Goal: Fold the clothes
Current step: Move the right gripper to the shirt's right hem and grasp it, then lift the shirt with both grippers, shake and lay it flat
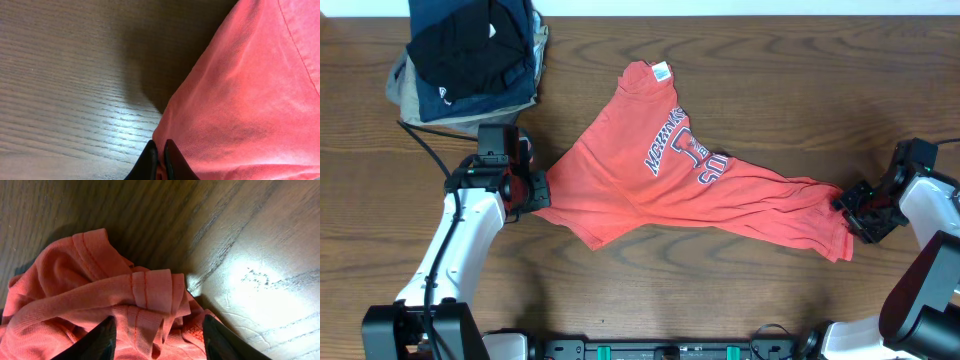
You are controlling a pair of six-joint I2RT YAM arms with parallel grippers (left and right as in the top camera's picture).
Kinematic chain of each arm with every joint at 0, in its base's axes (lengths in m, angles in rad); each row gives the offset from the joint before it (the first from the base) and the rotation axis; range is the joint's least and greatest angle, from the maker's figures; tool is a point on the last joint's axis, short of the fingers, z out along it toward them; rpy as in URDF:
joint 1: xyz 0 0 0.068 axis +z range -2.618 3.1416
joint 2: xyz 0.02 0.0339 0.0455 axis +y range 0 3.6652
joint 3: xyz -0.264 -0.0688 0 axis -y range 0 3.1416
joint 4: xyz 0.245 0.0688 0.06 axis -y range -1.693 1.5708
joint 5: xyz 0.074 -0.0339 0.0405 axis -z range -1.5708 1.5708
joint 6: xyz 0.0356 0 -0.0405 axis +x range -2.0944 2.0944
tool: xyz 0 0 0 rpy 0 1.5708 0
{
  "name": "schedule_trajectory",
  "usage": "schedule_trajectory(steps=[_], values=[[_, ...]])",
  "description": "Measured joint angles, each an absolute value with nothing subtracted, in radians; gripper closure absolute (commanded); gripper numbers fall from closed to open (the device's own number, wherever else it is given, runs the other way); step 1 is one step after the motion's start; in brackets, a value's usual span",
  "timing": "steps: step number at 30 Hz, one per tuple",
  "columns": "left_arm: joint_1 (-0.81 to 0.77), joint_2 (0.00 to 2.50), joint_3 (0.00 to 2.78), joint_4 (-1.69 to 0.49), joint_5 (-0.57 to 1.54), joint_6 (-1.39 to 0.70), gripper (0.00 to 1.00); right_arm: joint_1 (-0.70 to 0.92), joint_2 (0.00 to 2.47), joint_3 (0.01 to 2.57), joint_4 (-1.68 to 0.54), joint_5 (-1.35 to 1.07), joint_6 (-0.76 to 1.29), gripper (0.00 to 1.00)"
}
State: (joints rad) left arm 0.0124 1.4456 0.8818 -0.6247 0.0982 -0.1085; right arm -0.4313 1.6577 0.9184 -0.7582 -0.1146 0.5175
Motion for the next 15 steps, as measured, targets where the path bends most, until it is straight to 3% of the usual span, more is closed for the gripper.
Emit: schedule_trajectory(steps=[15], values=[[0.012,1.446,0.882,-0.624,0.098,-0.109,0.94,-0.400,1.658,0.932,-0.799,-0.103,0.515,0.50]])
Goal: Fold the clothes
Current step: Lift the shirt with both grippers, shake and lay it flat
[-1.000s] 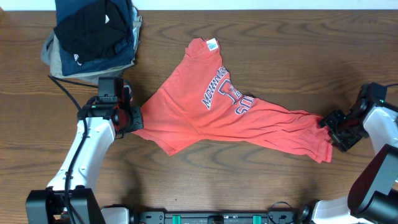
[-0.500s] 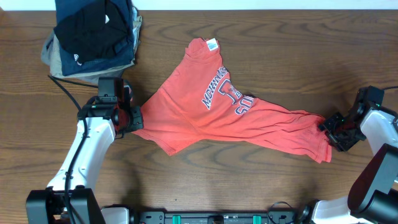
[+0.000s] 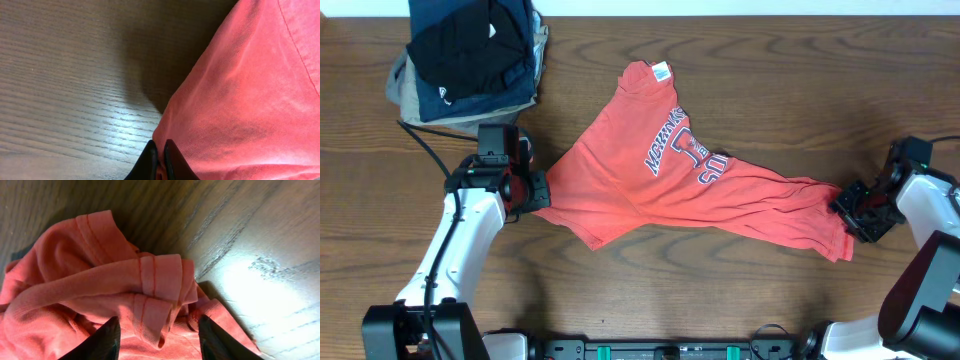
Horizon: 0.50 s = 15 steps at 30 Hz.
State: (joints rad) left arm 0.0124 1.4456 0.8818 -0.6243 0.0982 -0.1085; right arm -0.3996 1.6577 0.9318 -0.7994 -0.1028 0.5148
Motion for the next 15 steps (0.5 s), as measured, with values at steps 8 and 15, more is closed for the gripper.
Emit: schedule_trajectory(steps=[8,15], values=[[0.012,1.446,0.882,-0.624,0.098,-0.109,0.94,-0.369,1.658,0.955,-0.821,-0.067,0.514,0.50],[0.012,1.446,0.882,-0.625,0.098,-0.109,0.94,-0.369,1.658,0.955,-0.820,-0.047,0.508,0.67]])
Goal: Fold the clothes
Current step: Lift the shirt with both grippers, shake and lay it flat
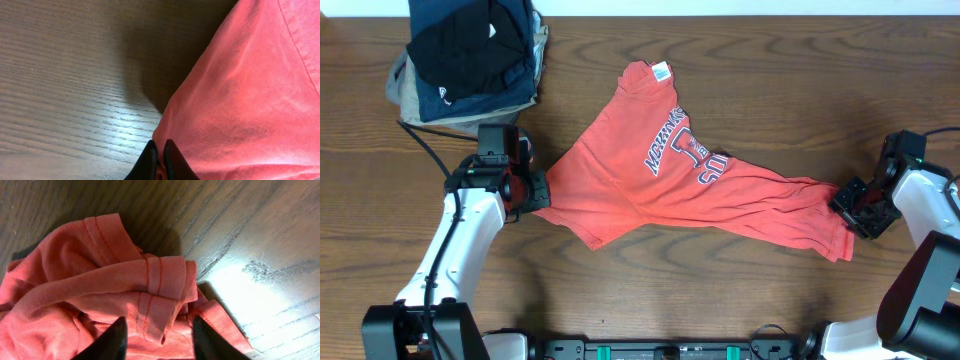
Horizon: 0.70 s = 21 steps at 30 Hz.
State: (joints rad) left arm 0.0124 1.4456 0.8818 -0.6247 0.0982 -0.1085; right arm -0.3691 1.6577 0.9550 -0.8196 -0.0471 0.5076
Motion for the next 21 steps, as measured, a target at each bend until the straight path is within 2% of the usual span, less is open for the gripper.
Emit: schedule_trajectory(steps=[12,15,21], values=[[0.012,1.446,0.882,-0.624,0.098,-0.109,0.94,-0.369,1.658,0.955,-0.817,-0.044,0.507,0.85],[0.012,1.446,0.882,-0.625,0.098,-0.109,0.94,-0.369,1.658,0.955,-0.813,-0.044,0.505,0.99],[0.012,1.446,0.882,-0.624,0.098,-0.109,0.94,-0.369,1.658,0.955,-0.814,-0.044,0.508,0.99]])
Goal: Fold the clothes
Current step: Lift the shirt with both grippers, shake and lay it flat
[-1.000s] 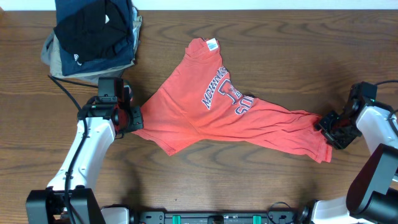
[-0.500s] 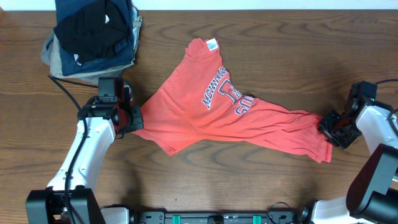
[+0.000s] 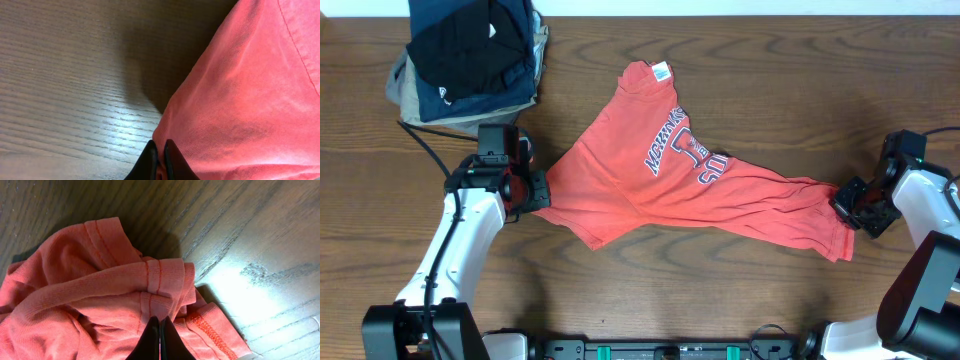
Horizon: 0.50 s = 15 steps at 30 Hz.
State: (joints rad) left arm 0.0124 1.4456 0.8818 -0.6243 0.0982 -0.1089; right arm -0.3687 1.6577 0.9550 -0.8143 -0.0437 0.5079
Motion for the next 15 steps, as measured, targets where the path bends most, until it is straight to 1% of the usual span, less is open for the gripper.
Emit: schedule_trajectory(steps=[5,10,15], values=[[0.012,1.446,0.882,-0.624,0.098,-0.109,0.94,-0.369,1.658,0.965,-0.824,-0.044,0.508,0.99],[0.012,1.445,0.882,-0.630,0.109,-0.109,0.94,-0.369,1.656,0.997,-0.880,-0.044,0.508,0.99],[0.012,1.398,0.882,-0.675,0.194,-0.109,0.94,-0.369,1.604,1.047,-0.950,-0.044,0.508,0.99]])
